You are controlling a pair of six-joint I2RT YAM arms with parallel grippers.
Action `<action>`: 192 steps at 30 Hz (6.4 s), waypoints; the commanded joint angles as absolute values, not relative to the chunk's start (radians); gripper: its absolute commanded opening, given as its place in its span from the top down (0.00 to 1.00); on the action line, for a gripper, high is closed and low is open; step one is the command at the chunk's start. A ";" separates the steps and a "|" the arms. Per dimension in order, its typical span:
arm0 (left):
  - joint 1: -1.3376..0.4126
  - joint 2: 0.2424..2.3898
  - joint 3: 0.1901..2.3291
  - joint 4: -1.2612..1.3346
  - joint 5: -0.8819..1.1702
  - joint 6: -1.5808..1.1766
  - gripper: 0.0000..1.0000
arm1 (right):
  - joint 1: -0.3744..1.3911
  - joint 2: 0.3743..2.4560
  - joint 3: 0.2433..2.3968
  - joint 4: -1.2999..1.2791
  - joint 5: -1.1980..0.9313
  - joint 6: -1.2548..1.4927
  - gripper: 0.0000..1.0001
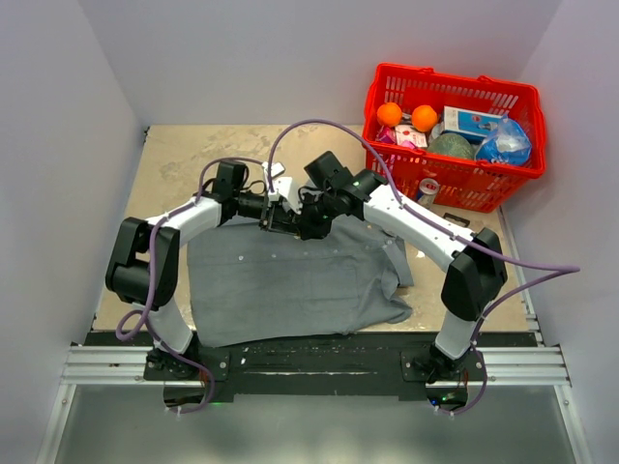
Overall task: Remove the brooch from the garment
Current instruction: Pick up the brooch from the clothes, then place the brooch in the brooch box, then adjust the clothes at the center of the board.
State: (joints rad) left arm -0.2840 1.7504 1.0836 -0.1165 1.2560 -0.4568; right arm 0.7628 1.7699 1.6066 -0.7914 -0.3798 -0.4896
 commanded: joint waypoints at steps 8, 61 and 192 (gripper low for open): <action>-0.291 1.708 1.181 -0.352 1.258 -0.124 1.00 | 0.643 1.686 1.675 -0.856 -0.584 -0.511 0.48; -0.351 1.279 1.083 -0.123 0.827 0.075 0.00 | 0.391 1.442 1.367 -0.987 -0.266 -0.739 0.98; -0.067 1.560 0.975 -0.702 0.203 0.733 0.01 | 0.396 1.674 1.334 -0.502 -0.308 -0.324 0.50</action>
